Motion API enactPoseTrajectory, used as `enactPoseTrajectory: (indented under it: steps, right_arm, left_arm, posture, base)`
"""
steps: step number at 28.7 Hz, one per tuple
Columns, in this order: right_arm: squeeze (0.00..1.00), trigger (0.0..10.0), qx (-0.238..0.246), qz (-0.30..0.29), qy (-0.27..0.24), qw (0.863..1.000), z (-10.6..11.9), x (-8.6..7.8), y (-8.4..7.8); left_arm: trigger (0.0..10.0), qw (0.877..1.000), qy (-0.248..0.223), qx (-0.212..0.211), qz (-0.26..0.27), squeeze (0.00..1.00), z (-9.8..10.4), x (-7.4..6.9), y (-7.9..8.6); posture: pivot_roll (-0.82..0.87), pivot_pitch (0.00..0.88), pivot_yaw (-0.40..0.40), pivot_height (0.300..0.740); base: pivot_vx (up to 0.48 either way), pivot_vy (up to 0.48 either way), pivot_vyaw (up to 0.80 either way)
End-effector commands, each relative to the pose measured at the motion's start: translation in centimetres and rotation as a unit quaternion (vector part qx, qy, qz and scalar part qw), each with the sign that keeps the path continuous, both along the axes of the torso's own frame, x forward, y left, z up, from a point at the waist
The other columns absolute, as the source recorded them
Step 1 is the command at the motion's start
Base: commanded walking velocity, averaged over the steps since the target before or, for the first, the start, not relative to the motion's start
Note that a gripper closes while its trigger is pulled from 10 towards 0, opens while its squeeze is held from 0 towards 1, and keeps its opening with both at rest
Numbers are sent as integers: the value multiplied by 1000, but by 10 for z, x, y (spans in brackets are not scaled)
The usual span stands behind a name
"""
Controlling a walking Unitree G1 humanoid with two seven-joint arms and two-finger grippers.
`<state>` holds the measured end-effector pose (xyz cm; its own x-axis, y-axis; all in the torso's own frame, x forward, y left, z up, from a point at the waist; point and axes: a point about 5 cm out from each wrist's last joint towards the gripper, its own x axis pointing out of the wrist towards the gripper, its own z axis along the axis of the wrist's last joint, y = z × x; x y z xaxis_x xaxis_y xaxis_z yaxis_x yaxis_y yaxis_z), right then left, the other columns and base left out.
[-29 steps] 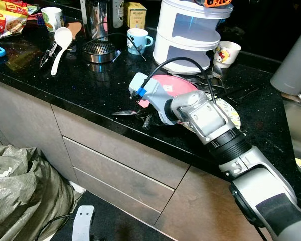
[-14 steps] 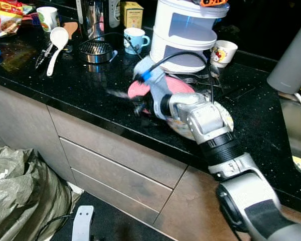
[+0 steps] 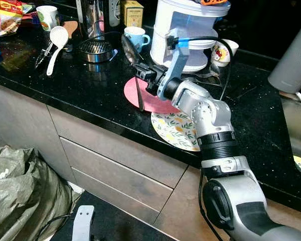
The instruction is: Kitchen organization
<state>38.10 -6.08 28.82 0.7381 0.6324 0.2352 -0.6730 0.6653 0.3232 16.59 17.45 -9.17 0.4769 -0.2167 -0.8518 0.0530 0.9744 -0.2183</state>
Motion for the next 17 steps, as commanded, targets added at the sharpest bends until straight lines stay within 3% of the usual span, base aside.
enactPoseTrajectory:
  steps: [1, 9, 12, 17]
  right_arm:
    - [0, 0, 38, -19, -14, 999, 12, 2, -6]
    - [0, 0, 109, -57, -8, 992, 22, 7, -22]
    - [0, 0, 159, -56, -5, 986, 27, 7, -35]
    - [0, 0, 199, -61, -24, 978, 36, 1, -54]
  left_arm:
    - [10000, 1000, 7, -2, -3, 0, -2, -4, -2]
    - [10000, 1000, 6, -2, -2, 0, -2, -3, -3]
    - [10000, 1000, 6, -2, -2, 0, -2, -3, -3]
    - [10000, 1000, 6, -2, -2, 0, -2, -4, -3]
  posture:
    - [-4, 51, -56, 740]
    - [-2, 52, -57, 740]
    - [-1, 52, -55, 740]
    - [-1, 55, -50, 740]
  base:
    - [0, 0, 0]
    - [0, 0, 0]
    - [0, 0, 0]
    - [0, 0, 0]
